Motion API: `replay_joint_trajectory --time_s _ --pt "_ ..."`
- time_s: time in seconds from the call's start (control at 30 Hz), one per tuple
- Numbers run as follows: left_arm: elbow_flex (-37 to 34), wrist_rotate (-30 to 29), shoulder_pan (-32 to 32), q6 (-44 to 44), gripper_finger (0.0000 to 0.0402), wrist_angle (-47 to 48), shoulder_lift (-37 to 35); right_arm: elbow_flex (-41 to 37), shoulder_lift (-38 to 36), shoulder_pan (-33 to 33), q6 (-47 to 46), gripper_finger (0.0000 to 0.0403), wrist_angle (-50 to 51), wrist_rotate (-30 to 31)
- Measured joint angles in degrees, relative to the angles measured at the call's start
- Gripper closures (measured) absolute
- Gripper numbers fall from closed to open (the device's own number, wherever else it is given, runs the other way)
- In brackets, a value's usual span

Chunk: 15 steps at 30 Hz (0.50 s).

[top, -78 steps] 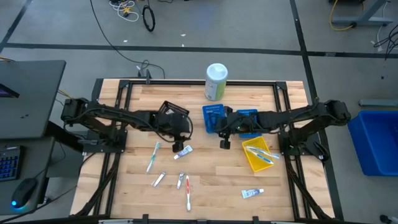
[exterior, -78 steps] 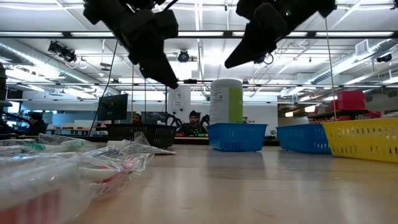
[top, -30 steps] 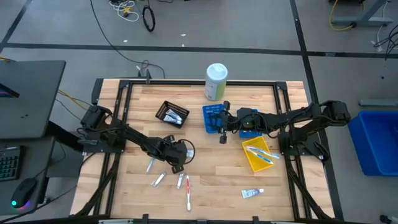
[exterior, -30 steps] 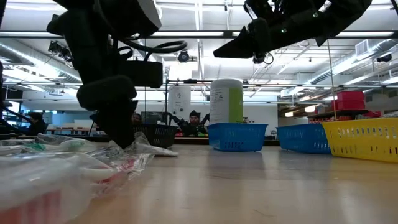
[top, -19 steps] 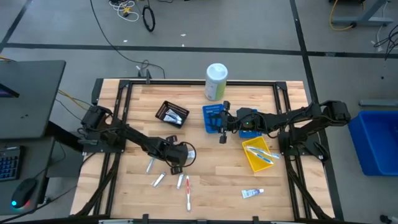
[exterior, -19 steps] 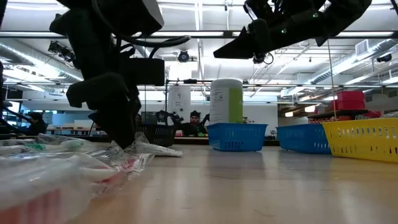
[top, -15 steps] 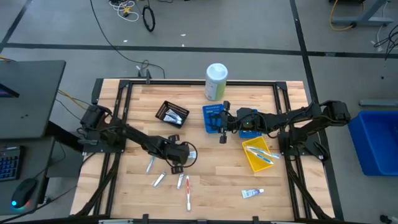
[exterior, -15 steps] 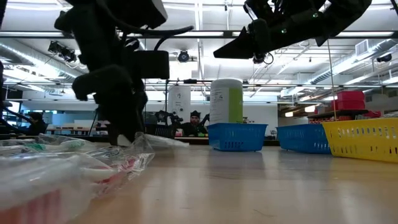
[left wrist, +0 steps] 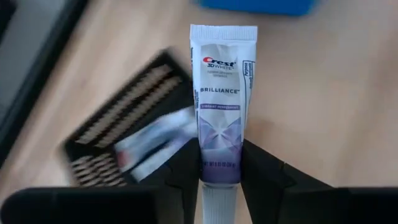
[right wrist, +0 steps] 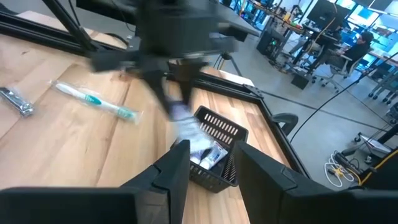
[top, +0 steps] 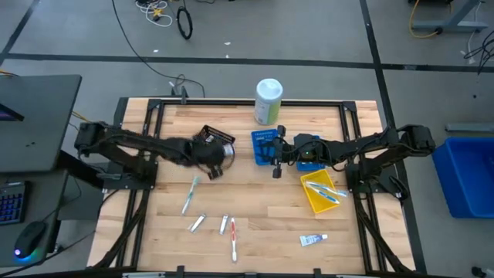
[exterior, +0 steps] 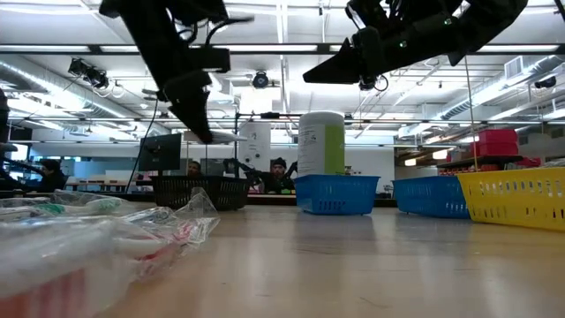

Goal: Pick & Place Travel size toiletries
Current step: Put the toothpaste into the black basket

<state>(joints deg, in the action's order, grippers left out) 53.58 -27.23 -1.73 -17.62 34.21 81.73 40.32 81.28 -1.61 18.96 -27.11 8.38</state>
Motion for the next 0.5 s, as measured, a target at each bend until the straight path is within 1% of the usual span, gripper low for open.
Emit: replay_joint_trajectory --time_s 0.07,0.17,0.3,0.4,0.5 --pt "-0.3 -0.3 4.0 0.8 0.0295 1.5 -0.9 0.0 0.0 0.0 0.0 0.0268 0.0 0.0" --pt "-1.2 1.1 9.4 5.4 0.0292 1.4 -1.6 0.0 0.0 0.0 0.0 0.0268 0.2 0.0" --pt "-3.4 6.2 15.2 11.4 0.0288 1.2 -1.4 0.0 0.0 0.0 0.0 0.0269 0.6 0.0" --pt "-5.4 9.0 17.4 15.1 0.0288 0.8 -1.4 0.0 0.0 0.0 0.0 0.0268 1.4 0.0" --pt "-7.1 8.6 17.7 16.7 0.0287 0.4 -1.4 0.0 0.0 0.0 0.0 0.0269 1.5 0.0"
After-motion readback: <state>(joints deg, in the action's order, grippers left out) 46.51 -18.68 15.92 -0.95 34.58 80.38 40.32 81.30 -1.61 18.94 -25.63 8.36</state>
